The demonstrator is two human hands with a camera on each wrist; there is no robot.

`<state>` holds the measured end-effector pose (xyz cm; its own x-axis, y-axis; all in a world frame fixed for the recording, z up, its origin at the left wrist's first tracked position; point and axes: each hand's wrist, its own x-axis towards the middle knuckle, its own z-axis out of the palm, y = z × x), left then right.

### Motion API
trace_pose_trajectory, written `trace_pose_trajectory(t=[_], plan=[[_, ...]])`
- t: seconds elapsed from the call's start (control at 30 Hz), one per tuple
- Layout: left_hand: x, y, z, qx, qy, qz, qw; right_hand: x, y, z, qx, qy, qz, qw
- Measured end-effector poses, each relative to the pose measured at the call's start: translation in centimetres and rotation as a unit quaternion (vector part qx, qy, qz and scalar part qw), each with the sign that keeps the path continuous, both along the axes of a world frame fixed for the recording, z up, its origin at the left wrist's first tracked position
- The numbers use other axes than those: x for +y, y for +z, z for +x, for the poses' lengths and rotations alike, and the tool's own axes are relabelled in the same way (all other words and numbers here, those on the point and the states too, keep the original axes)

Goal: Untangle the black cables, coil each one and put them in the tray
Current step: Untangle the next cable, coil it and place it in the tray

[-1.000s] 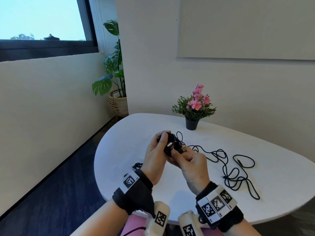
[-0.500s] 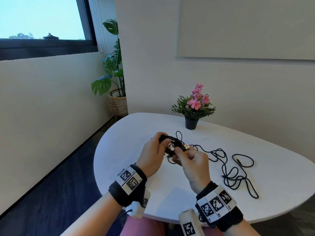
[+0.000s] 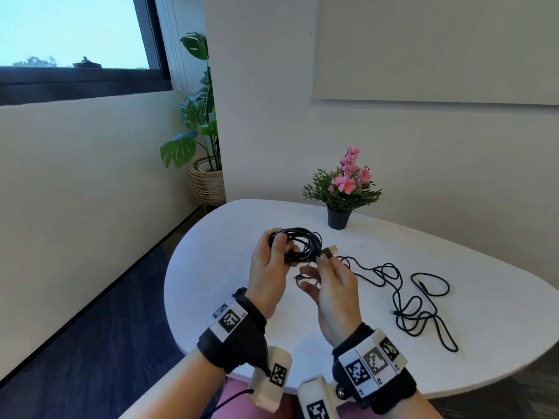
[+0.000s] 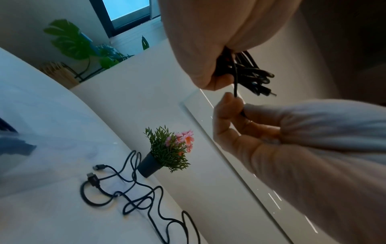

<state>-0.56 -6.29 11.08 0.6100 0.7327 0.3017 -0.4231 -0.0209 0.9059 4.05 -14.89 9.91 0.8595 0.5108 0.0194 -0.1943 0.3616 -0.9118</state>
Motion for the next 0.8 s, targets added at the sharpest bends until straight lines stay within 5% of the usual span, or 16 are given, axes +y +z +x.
trace_pose_trajectory(t=[0.2, 0.5, 0.8], plan=[[0.4, -0.9, -0.8, 0.056, -0.018, 0.026, 0.998, -0.6, -0.7, 0.5, 0.094, 0.002, 0.044, 0.995], [0.6, -0.4, -0.9, 0.096, -0.033, 0.085, 0.991, -0.9, -0.2, 1.4, 0.076, 0.046, 0.035, 0.995], [0.7, -1.2, -0.4, 0.128, 0.028, 0.097, 0.987, -1.3, 0.1, 1.8, -0.054, 0.125, -0.048, 0.989]])
